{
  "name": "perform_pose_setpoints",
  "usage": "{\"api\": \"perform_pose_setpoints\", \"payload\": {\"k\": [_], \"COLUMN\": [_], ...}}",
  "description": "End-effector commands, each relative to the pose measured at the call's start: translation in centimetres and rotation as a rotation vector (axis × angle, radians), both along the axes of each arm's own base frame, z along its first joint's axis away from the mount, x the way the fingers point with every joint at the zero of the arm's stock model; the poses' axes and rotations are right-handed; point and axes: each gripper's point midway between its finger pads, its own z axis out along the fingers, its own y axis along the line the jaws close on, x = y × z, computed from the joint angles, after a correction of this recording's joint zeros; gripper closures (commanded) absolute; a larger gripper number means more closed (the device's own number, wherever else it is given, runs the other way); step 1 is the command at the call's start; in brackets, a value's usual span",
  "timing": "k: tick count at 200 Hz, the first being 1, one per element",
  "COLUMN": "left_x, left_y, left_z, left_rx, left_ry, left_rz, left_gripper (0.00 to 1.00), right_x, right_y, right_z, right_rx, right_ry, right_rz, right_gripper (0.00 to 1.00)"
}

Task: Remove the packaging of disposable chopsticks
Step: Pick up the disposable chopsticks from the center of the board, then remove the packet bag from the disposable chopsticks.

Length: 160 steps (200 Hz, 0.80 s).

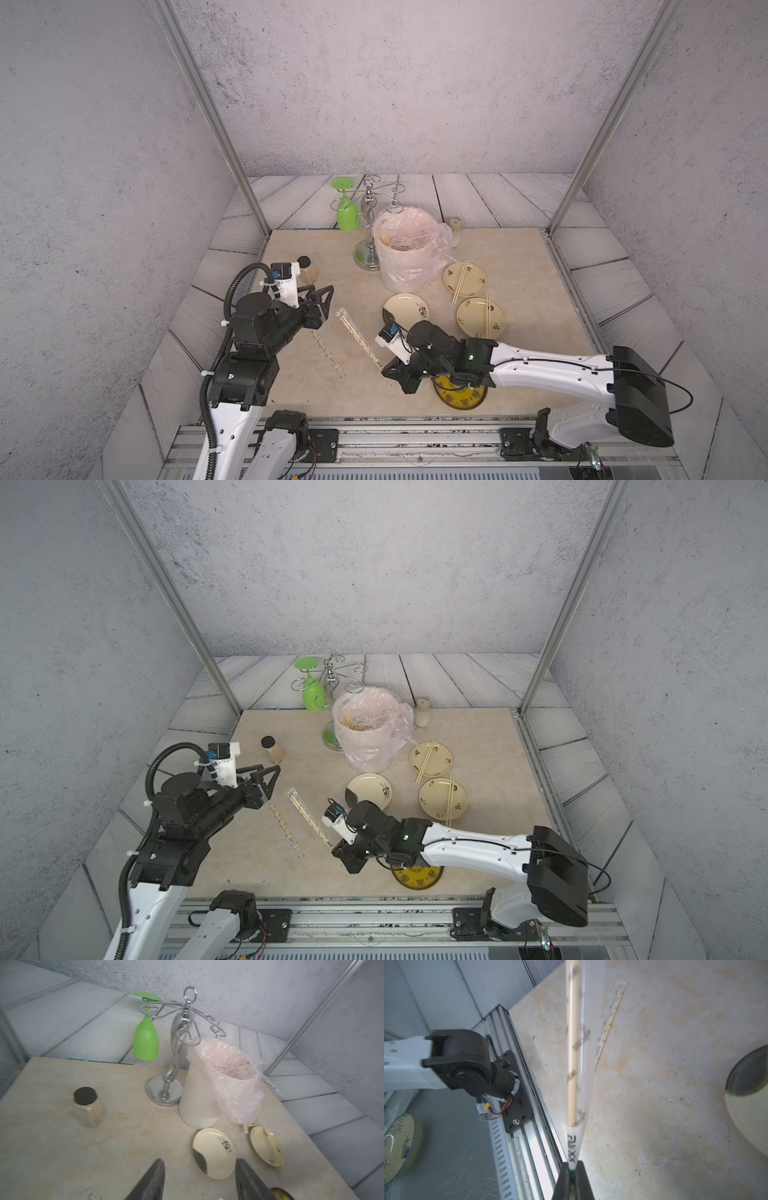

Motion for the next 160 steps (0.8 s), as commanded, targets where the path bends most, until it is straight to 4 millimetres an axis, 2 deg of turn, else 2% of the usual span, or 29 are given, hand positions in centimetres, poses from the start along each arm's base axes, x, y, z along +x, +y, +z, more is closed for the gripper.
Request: {"api": "perform_pose_setpoints", "payload": {"k": [1,32,79,125,160], "left_x": [-1.4,-2.8,-3.4,-4.5,-5.7], "left_y": [-3.5,-6.2,-7.2,-7.9,-9.2], "left_z": [4.8,7.9,10.2,10.6,9.8], "left_rx": [-0.146,-0.269,-0.375,-0.419,-0.381], "left_ry": [-0.077,-0.109,-0.113,-0.093,-0.051], "left_rz": [-0.232,-0.455,-0.57,-0.659,-0.731], "left_gripper": [0.43,0.43,0.48,0.59,0.6], "right_x": [0.1,0.6,0.2,0.6,0.9], "right_y": [-0.5,-2.2,-3.5,-3.8,-3.9], "right_z": [4.0,6.9,8.7,9.6,10.1], "right_rx": [0.143,0.224,0.253,0.257,0.246], "right_ry": [-0.078,-0.121,-0.192,-0.214,-0.242], "right_rz": [0.047,0.054,0.083,0.064,0.056], "right_gripper": [1.0,1.0,1.0,1.0,1.0]}}
